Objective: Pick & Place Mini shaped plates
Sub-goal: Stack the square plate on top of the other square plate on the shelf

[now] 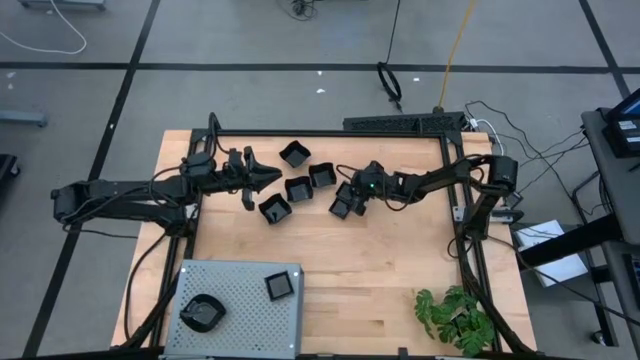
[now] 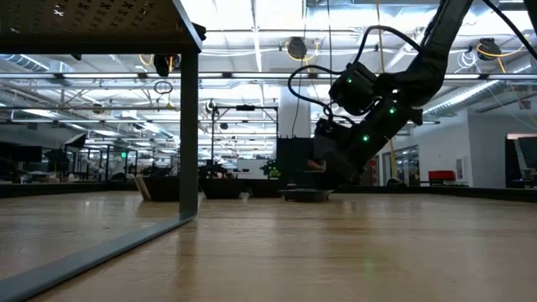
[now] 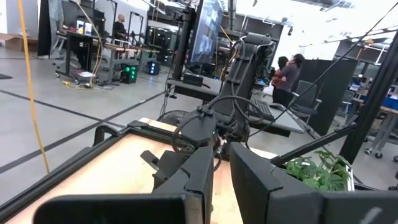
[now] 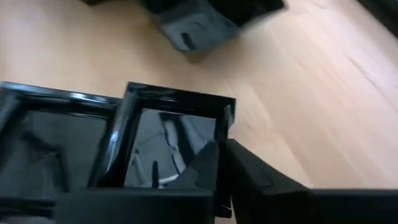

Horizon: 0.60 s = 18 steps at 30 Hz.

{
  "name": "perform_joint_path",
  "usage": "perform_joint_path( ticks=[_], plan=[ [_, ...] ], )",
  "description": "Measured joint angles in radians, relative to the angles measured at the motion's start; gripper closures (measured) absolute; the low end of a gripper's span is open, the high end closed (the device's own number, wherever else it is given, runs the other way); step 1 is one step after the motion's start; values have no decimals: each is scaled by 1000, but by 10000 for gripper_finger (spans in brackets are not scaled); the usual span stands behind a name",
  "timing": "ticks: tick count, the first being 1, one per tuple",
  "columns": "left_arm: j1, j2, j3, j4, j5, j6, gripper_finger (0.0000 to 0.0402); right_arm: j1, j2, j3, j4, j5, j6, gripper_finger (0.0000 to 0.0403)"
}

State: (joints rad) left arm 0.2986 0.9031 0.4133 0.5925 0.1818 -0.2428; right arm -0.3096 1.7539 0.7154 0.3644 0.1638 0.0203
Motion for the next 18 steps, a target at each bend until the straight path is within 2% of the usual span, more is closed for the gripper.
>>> perform_joint_path(
  ticks=[3,7,10,13,18],
  plan=[
    [0,0,0,-3,0,0,344,0,0,1,0,-61,-15,396],
    [0,0,0,-6,0,-4,344,3,-6,0,23,-61,-20,394],
    [0,0,0,-6,0,-31,344,3,-37,-2,44,-53,-82,400],
    [-1,0,0,2,-3,-53,344,11,-97,-2,39,31,-121,402],
    [-10,46,0,60,-82,-135,335,50,-213,-2,103,232,-238,403]
  ],
)
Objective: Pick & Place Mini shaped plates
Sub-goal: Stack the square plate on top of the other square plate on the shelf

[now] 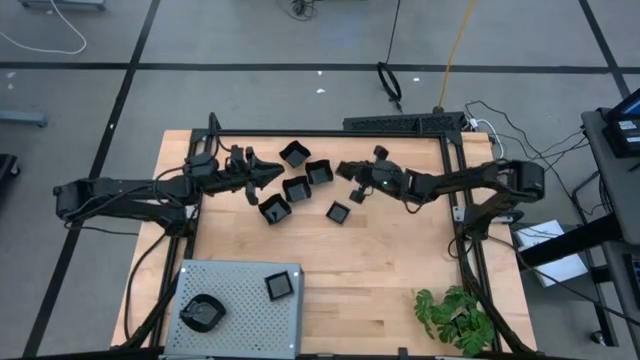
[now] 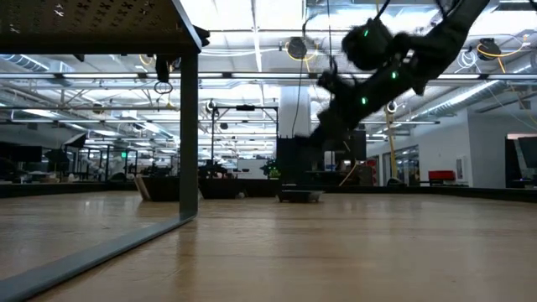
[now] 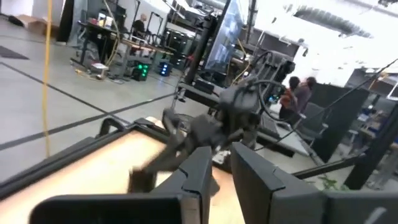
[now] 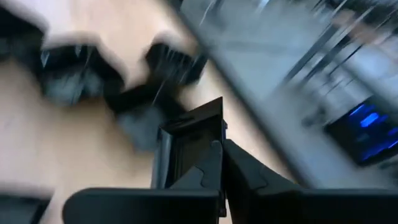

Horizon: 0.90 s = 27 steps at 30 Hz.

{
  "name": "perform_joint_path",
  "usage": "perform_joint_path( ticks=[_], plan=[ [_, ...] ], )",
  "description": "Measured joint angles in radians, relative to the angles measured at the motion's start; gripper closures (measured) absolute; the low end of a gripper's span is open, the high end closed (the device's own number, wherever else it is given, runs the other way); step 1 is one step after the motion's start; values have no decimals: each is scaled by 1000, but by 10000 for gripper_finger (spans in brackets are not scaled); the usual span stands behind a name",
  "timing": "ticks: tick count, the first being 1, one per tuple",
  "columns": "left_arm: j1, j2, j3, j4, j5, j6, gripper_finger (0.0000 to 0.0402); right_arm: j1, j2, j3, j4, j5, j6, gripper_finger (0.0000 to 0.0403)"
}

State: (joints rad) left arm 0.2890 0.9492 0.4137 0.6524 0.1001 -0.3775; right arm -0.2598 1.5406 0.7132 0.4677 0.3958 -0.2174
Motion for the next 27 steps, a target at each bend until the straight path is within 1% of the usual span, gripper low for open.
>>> perform_joint_path(
  ticks=[3,6,9,11,15,17,20,23,27],
  plan=[
    [-27,72,1,78,-3,-18,307,35,-49,0,95,87,-61,403],
    [-66,170,2,167,-79,-36,261,73,-68,0,216,131,-108,403],
    [-97,270,25,225,-180,-37,207,110,-74,0,331,132,-186,403],
    [-112,327,58,235,-231,-21,177,133,-76,0,404,131,-225,403],
    [-133,430,137,234,-257,16,138,172,-75,0,510,132,-317,403],
    [-138,470,177,233,-262,18,130,188,-75,0,555,132,-359,403],
    [-143,525,238,236,-276,29,127,211,-75,0,592,130,-400,403],
    [-148,566,283,232,-295,55,135,229,-75,0,616,129,-430,403],
    [-148,590,317,235,-304,69,156,246,-75,0,621,129,-457,403]
  ],
)
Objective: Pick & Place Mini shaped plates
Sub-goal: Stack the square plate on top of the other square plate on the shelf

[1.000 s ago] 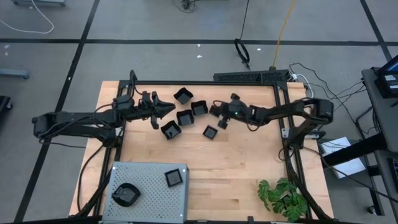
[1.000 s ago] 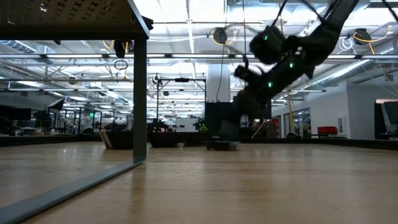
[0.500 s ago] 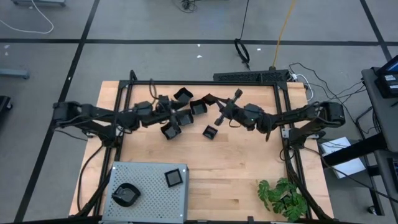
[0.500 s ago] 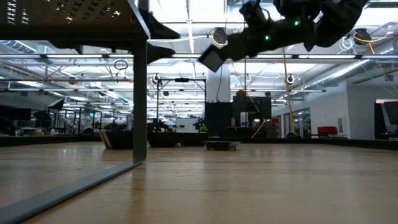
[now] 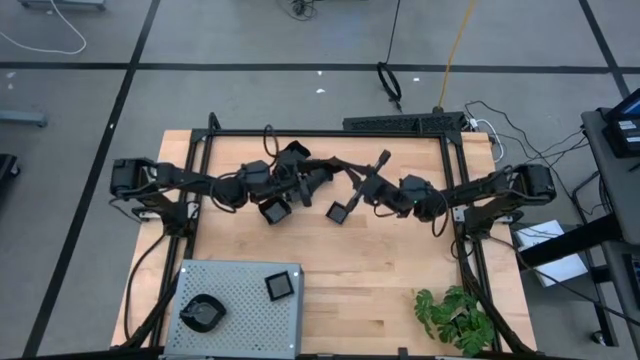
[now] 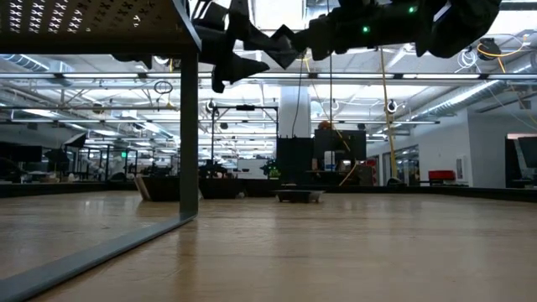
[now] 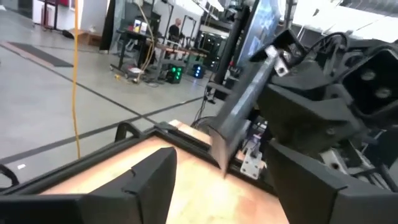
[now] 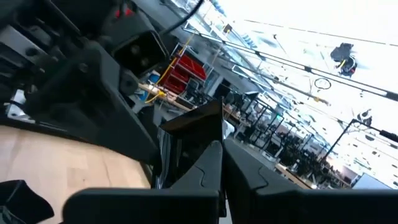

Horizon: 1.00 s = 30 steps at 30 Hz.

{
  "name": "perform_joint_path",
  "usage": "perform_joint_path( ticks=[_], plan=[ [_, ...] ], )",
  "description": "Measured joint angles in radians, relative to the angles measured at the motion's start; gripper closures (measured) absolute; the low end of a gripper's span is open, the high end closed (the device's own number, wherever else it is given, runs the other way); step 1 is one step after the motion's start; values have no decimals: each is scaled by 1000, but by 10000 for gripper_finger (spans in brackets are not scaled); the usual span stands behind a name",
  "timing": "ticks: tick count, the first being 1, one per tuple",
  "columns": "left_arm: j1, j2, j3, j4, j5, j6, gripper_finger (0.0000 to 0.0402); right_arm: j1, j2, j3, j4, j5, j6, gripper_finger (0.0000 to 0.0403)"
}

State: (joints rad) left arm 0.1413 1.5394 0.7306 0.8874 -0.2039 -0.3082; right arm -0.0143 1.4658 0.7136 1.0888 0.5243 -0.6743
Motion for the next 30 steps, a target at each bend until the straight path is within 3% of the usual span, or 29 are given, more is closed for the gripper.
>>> perform_joint_path(
  ticks=[9,14,19,30],
  plan=[
    [0,0,4,-2,-7,-7,231,3,0,0,-1,0,-3,403],
    [0,0,4,-3,-8,-12,308,3,0,0,-3,-1,18,401],
    [0,0,4,-1,-8,-15,391,3,0,1,-9,-2,121,371],
    [0,-72,3,-19,29,60,397,54,0,-1,-158,3,305,263]
  ],
)
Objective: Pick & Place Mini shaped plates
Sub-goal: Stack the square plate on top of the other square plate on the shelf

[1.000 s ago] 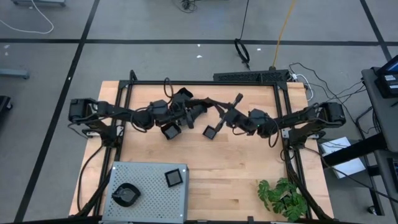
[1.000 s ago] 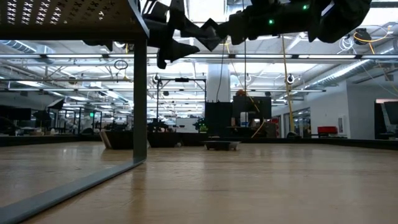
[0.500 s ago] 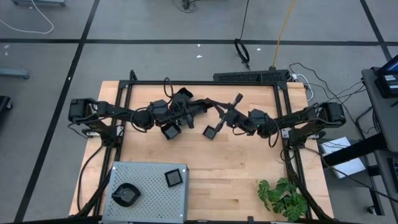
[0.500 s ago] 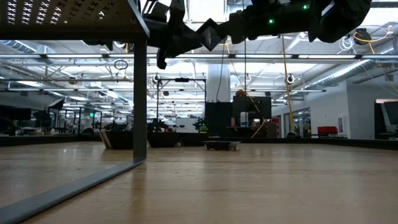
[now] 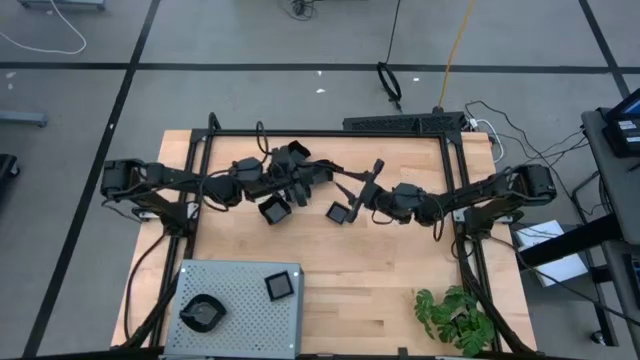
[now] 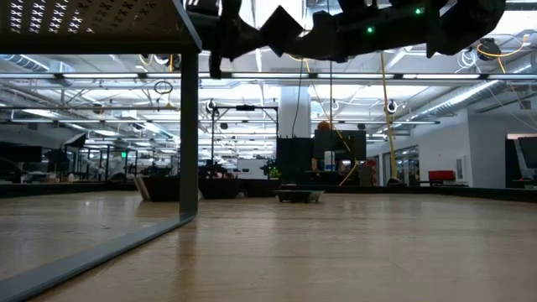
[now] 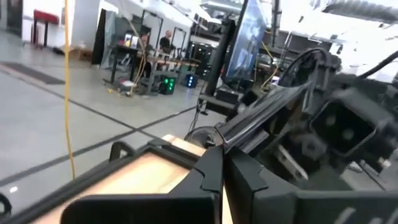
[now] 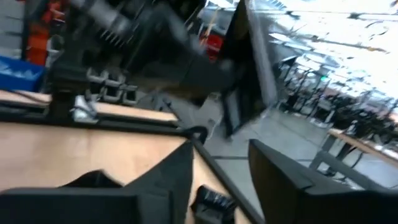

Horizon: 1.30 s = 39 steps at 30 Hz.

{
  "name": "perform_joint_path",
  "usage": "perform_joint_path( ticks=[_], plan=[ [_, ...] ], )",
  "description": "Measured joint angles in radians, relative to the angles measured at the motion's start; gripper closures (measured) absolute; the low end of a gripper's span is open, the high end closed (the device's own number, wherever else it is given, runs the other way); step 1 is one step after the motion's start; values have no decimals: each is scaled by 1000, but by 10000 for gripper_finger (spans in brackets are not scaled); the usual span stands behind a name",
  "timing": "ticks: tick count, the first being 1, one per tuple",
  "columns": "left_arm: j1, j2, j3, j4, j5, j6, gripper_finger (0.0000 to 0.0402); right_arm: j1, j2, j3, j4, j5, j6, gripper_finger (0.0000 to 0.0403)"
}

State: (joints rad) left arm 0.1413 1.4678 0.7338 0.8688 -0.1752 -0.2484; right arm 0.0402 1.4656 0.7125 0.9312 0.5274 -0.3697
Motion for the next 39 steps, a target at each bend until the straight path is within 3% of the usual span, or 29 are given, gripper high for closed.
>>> perform_joint_path(
  ticks=[3,5,9,13,16,22,29,33,39],
  plan=[
    [0,-60,0,-56,34,28,398,29,-1,-8,-30,0,15,229],
    [0,-96,0,-98,112,37,398,46,-5,-20,-48,0,8,211],
    [-4,-178,0,-234,431,-6,399,61,-7,-45,-46,15,-13,189],
    [-19,-267,1,-419,808,-100,399,60,-7,-58,-42,110,-19,180],
    [-53,-320,1,-569,951,-126,399,51,-7,-62,-45,135,-40,179],
    [-166,-352,7,-834,985,-306,398,37,-7,-62,-2,134,-37,179],
    [-240,-277,160,-1123,1017,-462,398,18,-7,-62,34,134,-33,180],
    [-264,-204,296,-1307,1037,-389,398,9,-7,-62,35,134,0,181],
    [-268,-67,423,-1586,909,-179,398,6,-7,-63,29,134,-12,181]
  ],
)
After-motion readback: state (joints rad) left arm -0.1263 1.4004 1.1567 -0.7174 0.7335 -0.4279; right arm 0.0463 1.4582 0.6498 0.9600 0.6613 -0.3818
